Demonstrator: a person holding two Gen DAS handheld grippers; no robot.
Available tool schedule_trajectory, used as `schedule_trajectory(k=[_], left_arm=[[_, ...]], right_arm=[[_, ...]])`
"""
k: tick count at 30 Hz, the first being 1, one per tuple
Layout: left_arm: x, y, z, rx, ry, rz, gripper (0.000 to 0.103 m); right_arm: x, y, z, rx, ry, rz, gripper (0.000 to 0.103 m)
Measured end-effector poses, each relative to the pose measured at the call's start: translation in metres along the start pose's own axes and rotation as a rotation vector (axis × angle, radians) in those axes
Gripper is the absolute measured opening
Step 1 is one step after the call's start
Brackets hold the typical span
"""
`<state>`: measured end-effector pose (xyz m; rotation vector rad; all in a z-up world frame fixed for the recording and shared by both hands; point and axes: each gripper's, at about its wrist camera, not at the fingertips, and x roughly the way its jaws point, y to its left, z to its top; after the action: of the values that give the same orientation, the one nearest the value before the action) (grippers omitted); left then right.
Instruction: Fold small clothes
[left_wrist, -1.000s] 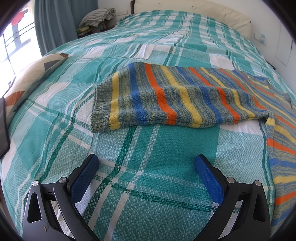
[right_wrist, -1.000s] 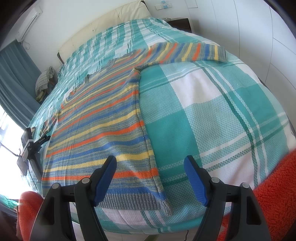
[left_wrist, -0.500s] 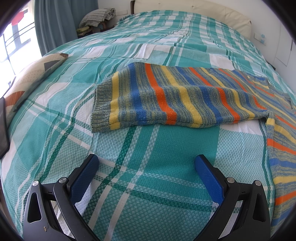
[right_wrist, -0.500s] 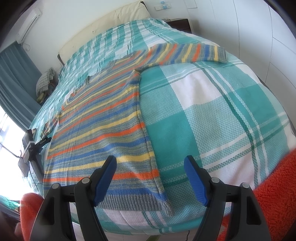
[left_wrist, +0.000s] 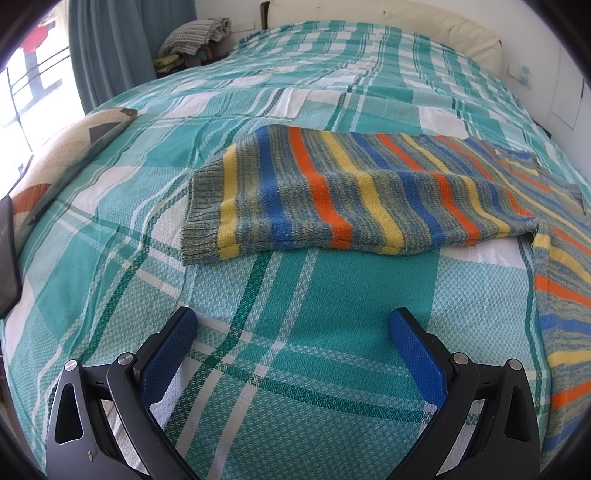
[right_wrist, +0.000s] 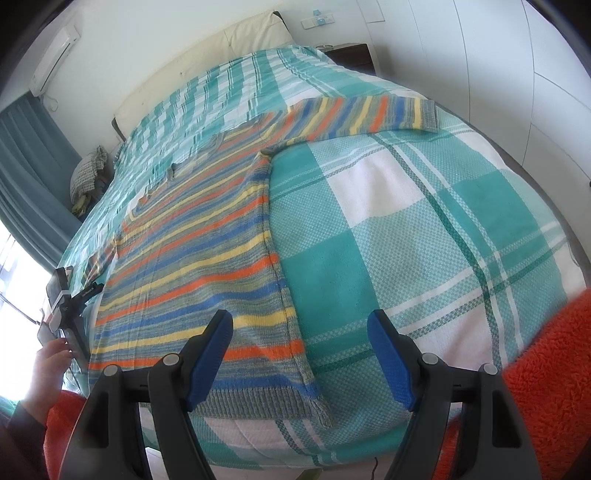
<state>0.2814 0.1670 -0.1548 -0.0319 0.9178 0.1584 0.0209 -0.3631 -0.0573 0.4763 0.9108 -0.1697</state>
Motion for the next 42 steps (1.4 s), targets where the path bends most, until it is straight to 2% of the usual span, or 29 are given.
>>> schedule_trajectory(k=[15, 20, 23, 27, 31, 33, 36, 42], left_arm=[[-0.001, -0.002, 0.0, -0.005, 0.003, -0.005, 0.103], [-0.002, 0.001, 0.003, 0.005, 0.065, -0.035, 0.103], [-0.019, 0.008, -0.001, -0.006, 0.09, -0.046, 0.102], [-0.074, 0.014, -0.013, -0.052, 0.019, -0.091, 0.102], [-0.134, 0.015, -0.027, -0.125, -0.093, -0.205, 0.102], [-0.151, 0.014, -0.037, -0.156, -0.136, -0.23, 0.102], [-0.156, 0.016, -0.05, -0.192, -0.178, -0.211, 0.102], [-0.128, 0.026, -0.065, -0.192, -0.102, -0.133, 0.102]], right_arm=[[0.006, 0.005, -0.003, -0.018, 0.019, -0.01, 0.075], [0.006, 0.005, -0.002, -0.023, 0.016, -0.006, 0.075], [0.001, 0.0, 0.005, 0.002, 0.005, 0.026, 0.075], [-0.011, -0.03, 0.044, 0.072, -0.06, 0.073, 0.075], [-0.006, -0.093, 0.121, 0.237, -0.135, 0.079, 0.075], [0.015, -0.124, 0.161, 0.294, -0.118, 0.088, 0.075], [0.058, -0.163, 0.197, 0.402, -0.027, 0.137, 0.073], [0.103, -0.192, 0.226, 0.429, 0.025, 0.105, 0.061]])
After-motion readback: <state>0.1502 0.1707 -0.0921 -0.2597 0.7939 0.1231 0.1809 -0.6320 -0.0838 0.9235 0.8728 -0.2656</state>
